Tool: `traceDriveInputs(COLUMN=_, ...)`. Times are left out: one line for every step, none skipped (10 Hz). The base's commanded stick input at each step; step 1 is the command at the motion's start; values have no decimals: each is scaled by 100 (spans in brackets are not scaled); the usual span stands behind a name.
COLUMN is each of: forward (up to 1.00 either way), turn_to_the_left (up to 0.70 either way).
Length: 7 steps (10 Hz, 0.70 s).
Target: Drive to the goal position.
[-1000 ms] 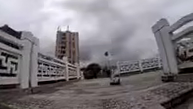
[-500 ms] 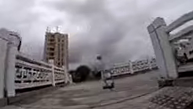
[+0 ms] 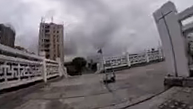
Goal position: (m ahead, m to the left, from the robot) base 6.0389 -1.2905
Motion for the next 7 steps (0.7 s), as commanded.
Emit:
traceDriveInputs(forward=69, turn_to_the_left=-14)
traceDriveInputs(forward=69, turn_to_the_left=-14)
traceDriveInputs(forward=69, turn_to_the_left=-14)
traceDriveInputs(forward=69, turn_to_the_left=-14)
traceDriveInputs(forward=69, turn_to_the_left=-14)
traceDriveInputs(forward=69, turn_to_the_left=-14)
traceDriveInputs(forward=69, turn_to_the_left=-14)
